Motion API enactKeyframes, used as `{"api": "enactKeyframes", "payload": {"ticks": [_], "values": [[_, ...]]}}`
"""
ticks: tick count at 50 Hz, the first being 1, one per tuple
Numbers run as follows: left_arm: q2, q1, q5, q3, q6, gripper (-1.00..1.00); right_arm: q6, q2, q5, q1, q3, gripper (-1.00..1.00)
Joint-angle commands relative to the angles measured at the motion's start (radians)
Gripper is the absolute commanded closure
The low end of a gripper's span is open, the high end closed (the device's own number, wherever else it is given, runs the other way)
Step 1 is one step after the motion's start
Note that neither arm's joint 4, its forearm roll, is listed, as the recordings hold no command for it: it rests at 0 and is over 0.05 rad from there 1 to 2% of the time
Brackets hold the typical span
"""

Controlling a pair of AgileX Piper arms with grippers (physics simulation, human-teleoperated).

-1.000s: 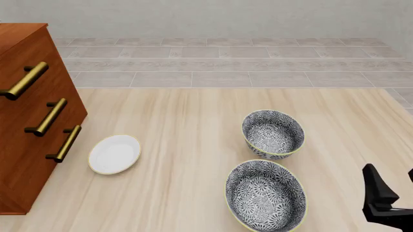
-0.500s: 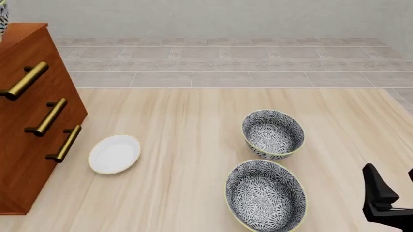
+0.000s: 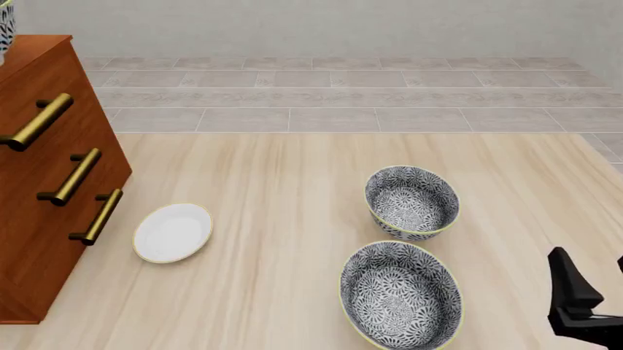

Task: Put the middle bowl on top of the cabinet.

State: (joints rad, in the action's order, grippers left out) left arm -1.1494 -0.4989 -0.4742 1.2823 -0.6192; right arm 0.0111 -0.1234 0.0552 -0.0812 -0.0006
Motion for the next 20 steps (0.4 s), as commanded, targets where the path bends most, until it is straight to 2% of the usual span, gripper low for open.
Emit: {"api": "enactKeyframes", "payload": {"ticks": [1,12,20], "values": [[0.041,0.021,-0.007,-0.01,-0.007,-1.0,-0.001,0.013,-0.011,0.0,0.0,-1.0],[0.093,0.051,-0.01,-0.023,0.003,-1.0,-0.002,-0.001,0.002,-0.002,0.0,-1.0],[0.119,0.062,-0.011,-0.042,0.001,-1.0,-0.002,0.038,-0.036,-0.003,0.0,-1.0]]}}
